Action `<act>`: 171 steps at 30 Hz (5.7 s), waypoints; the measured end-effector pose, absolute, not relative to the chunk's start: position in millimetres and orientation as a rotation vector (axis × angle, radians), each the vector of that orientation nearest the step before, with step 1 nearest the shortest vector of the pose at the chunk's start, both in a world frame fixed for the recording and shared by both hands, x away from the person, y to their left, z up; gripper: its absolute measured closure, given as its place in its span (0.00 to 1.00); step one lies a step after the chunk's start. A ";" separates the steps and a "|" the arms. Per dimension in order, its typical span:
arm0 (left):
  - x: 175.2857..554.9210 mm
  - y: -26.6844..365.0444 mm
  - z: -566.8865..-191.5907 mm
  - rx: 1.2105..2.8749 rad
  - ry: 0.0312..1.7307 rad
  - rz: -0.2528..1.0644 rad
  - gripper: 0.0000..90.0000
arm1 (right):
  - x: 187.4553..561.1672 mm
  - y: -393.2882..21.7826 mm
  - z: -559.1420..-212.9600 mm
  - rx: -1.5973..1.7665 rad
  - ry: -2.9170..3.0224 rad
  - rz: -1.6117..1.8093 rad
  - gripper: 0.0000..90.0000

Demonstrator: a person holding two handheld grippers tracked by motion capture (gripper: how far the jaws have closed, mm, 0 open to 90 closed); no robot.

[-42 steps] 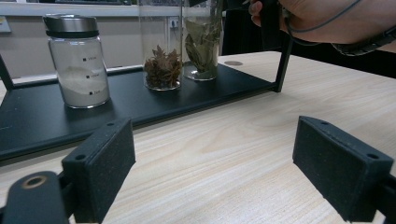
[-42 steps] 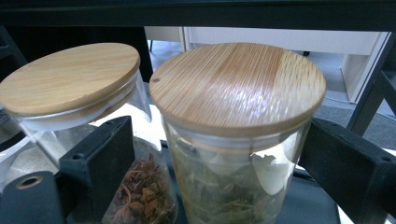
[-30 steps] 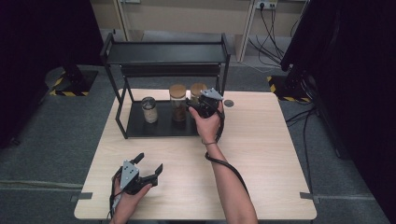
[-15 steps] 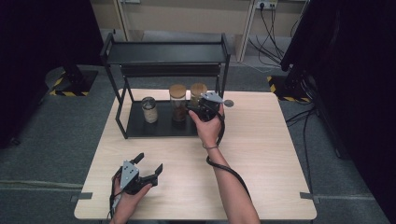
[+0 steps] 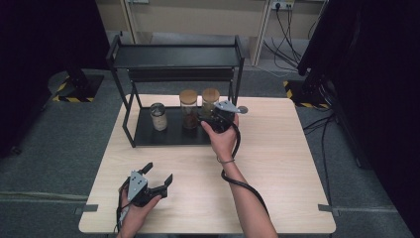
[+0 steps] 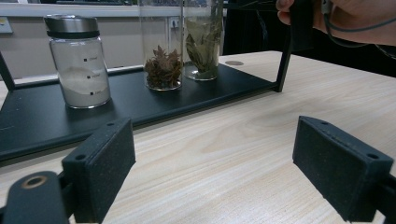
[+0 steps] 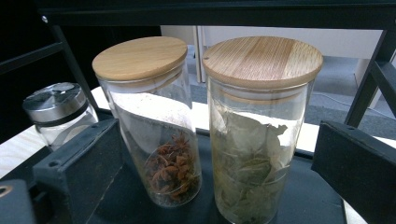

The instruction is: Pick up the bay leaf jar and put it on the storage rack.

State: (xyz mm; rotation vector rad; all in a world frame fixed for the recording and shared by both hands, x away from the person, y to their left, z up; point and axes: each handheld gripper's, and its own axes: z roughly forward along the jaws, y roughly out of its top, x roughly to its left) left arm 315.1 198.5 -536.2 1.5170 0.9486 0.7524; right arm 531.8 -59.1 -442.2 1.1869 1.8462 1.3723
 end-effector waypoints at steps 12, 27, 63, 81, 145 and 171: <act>315.1 198.6 -536.2 1.515 0.951 0.752 0.14 | 516.8 -65.2 -440.4 1.157 1.873 1.392 0.02; 314.7 198.5 -536.3 1.515 0.948 0.757 0.14 | 500.2 -69.8 -441.8 1.116 1.907 1.394 0.02; 314.6 198.6 -536.3 1.511 0.952 0.762 0.14 | 459.8 -89.1 -453.1 1.055 1.954 1.432 0.02; 314.6 198.9 -536.4 1.508 0.957 0.763 0.14 | 445.9 -104.6 -461.4 1.058 1.954 1.417 0.02; 313.9 198.5 -536.5 1.504 0.958 0.774 0.14 | 399.3 -172.6 -486.0 1.087 1.933 1.401 0.02; 313.7 198.3 -536.5 1.499 0.967 0.781 0.14 | 379.6 -217.0 -495.3 1.109 1.925 1.355 0.02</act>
